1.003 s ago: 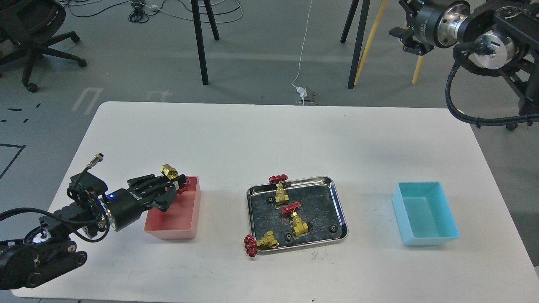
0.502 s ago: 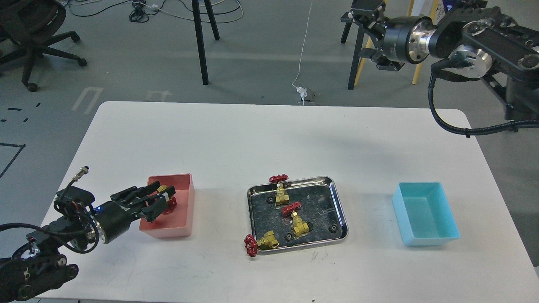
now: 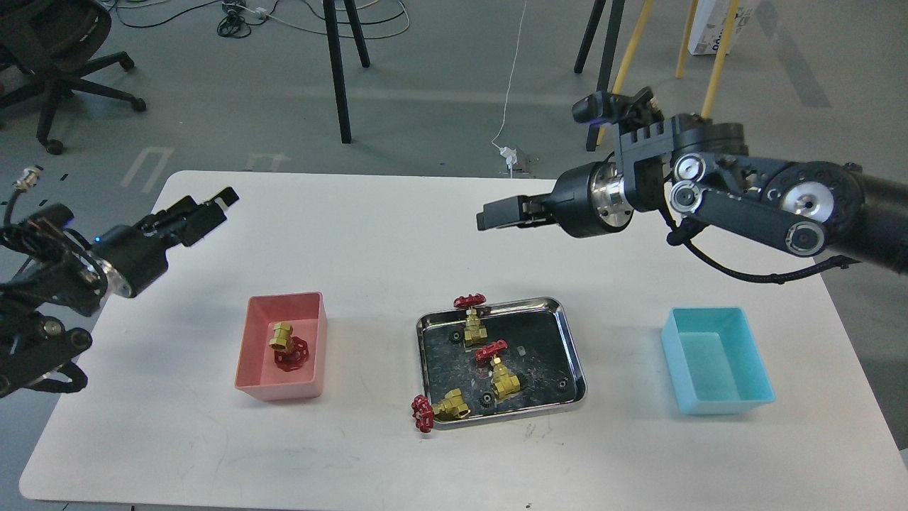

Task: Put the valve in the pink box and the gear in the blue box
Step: 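Open the left gripper, withdraw it, and move the right arm over the tray, then lower the right gripper onto a small dark gear in the tray and grasp it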

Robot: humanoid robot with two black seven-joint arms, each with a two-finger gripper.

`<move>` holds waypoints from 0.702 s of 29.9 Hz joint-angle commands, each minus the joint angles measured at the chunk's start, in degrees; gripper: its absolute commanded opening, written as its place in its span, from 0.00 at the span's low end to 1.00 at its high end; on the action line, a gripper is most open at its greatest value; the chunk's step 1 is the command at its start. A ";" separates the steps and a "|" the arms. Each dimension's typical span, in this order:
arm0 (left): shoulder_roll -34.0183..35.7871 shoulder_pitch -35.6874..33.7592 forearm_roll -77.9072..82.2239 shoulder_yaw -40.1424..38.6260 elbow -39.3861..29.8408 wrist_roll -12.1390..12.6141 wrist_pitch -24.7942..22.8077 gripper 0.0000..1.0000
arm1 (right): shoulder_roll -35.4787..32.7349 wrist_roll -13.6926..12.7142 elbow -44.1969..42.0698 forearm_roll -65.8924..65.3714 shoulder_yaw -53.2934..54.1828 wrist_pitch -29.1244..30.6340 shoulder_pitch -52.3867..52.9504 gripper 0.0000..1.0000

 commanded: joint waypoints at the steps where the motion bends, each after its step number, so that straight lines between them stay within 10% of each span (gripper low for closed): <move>1: 1.30 -4.30 -8.96 -10.23 0.98 0.00 -9.44 1.00 | 3.18 2.87 0.15 -3.84 -8.26 -0.02 2.92 0.99; 12: 2.19 -23.99 -18.65 -16.32 16.35 0.00 -17.20 1.00 | 9.61 6.30 -0.02 -11.76 -21.20 -0.02 3.37 0.97; 21: 2.19 -27.08 -18.74 -16.32 20.49 0.00 -18.61 1.00 | 9.43 7.18 -1.43 -16.33 -25.07 -0.02 1.79 0.86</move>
